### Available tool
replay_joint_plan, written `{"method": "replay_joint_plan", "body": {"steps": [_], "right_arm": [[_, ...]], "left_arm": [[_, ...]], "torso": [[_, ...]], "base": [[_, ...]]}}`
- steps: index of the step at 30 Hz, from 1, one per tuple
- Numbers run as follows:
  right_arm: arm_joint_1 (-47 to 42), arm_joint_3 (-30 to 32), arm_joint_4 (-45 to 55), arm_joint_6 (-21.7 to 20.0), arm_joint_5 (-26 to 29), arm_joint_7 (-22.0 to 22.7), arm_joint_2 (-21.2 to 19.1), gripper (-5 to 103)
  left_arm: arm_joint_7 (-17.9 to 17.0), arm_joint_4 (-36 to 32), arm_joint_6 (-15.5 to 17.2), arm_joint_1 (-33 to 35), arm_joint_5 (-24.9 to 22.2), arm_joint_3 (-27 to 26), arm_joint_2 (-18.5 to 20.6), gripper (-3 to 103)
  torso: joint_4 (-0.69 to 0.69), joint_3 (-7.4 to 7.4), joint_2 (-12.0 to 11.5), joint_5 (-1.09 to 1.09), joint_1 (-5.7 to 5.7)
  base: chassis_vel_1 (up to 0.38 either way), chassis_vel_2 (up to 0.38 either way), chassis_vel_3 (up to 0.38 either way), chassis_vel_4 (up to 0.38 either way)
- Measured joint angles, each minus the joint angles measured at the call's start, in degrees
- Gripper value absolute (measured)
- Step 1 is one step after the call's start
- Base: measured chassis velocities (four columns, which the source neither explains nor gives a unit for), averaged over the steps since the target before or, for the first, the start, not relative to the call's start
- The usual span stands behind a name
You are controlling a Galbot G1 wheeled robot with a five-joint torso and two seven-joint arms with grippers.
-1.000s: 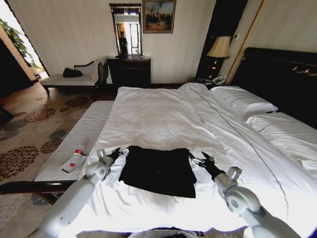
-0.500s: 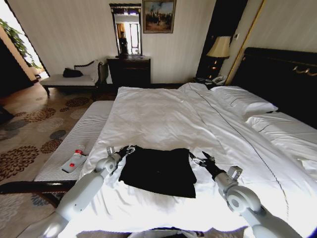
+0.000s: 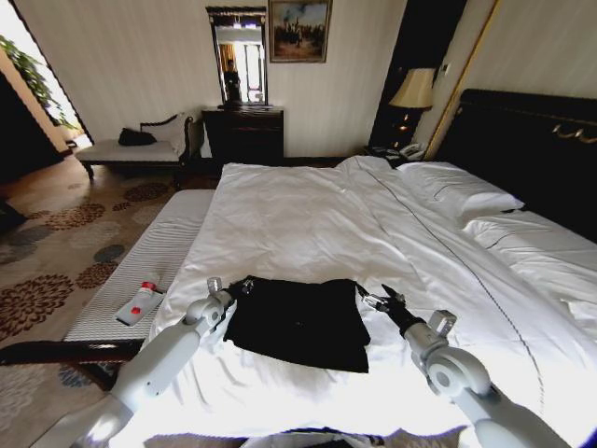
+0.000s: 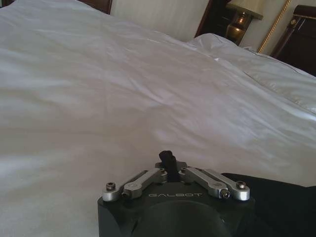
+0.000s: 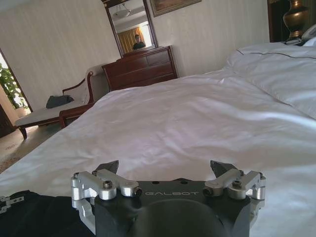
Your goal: Fold the clothes on the bed.
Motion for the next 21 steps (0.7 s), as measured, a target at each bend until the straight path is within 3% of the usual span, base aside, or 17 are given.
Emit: {"method": "replay_joint_plan", "body": {"steps": [6, 14, 16, 21], "right_arm": [[2.00, -0.75, -1.12, -1.84, 3.80, 1.02, 0.20, 100], [8.19, -1.96, -8.40, -6.62, 14.32, 2.11, 0.05, 100], [9.22, -2.11, -11.05, -7.18, 14.80, 1.88, 0.42, 100], [11.60, -2.99, -15.88, -7.66, 14.81, 0.85, 1.32, 100]], "left_arm": [[-0.94, -0.93, -0.24, 0.72, -0.13, -0.82, -0.05, 2], [-2.66, -3.04, -0.81, 0.90, -1.60, -1.65, 1.19, 2], [-3.44, -3.33, -1.00, 0.04, -2.73, -1.86, 1.48, 2], [-4.51, -4.72, -1.04, -1.04, -5.19, -2.54, 2.88, 2]], "torso": [[0.01, 0.00, 0.00, 0.00, 0.00], [0.02, 0.00, 0.00, -0.01, 0.00], [-0.02, 0.00, 0.00, 0.00, 0.00], [0.01, 0.00, 0.00, 0.01, 0.00]], "base": [[0.000, 0.000, 0.000, 0.000], [0.000, 0.000, 0.000, 0.000], [0.000, 0.000, 0.000, 0.000], [0.000, 0.000, 0.000, 0.000]]}}
